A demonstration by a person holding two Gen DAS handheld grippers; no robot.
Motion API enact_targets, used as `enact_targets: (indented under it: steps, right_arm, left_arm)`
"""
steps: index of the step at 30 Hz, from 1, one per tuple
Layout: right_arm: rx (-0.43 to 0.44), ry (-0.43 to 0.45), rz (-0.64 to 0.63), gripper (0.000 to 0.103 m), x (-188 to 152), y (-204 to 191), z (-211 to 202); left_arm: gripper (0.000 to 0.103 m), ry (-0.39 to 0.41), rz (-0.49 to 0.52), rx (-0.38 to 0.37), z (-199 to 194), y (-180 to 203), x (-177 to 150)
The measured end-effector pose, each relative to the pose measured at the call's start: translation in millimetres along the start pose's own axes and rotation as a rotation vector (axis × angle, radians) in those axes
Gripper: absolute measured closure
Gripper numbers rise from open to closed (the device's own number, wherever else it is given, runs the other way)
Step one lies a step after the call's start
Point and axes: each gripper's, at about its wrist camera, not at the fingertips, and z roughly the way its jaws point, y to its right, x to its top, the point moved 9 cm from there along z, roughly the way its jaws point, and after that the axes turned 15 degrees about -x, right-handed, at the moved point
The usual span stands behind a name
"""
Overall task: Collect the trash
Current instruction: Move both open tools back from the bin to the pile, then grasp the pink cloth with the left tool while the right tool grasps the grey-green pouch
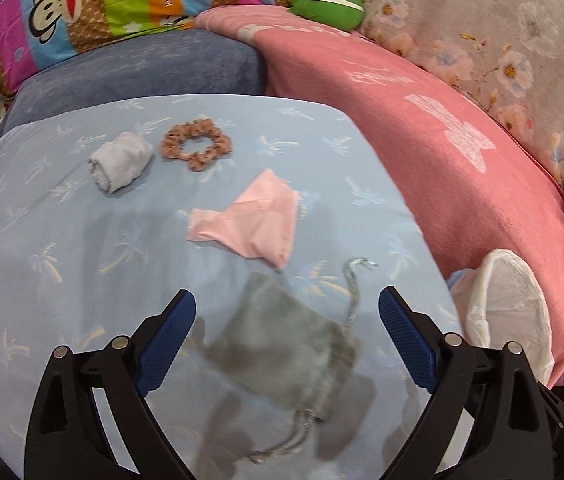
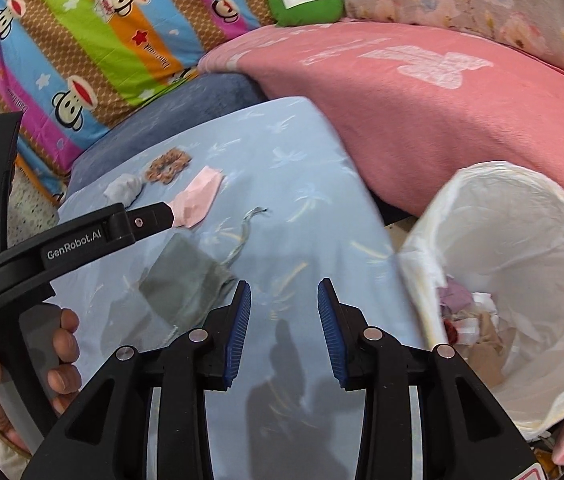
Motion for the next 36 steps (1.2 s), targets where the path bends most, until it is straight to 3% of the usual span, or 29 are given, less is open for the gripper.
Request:
enact_targets:
  steps: [7,18,24,27,32,36]
  right_arm:
    - [0.025,-0.036,-0.052,0.068,-1,-35,25]
    - [0.034,-0.069,-0.080,0.068,3,-60,54]
    - [0.018,-0.076,-0.091,0.070,0,-65,61]
    - [0.009,-0.073,-0.098,0.076,0,-65,62]
    - [0.021,-0.080,-0.082,0.090,-2,-63,60]
    - [0.025,-0.076,-0.069,0.094,-3,-59,51]
  left_arm:
    - [0.013,-0.012,-0.036,0.033,10,-33,8]
    - [0.013,-0.045,-0.040,0.040,47,-49,24]
    - [0.026,-0.055,-0.018,0.044,53,-51,22]
    - [0.042,-0.051,-0.003,0.052,50,-51,22]
    - [0.086,-0.070,0.017,0.043,50,-47,19]
    - [0.096,-0.074,0.019,0.027,45,-40,15]
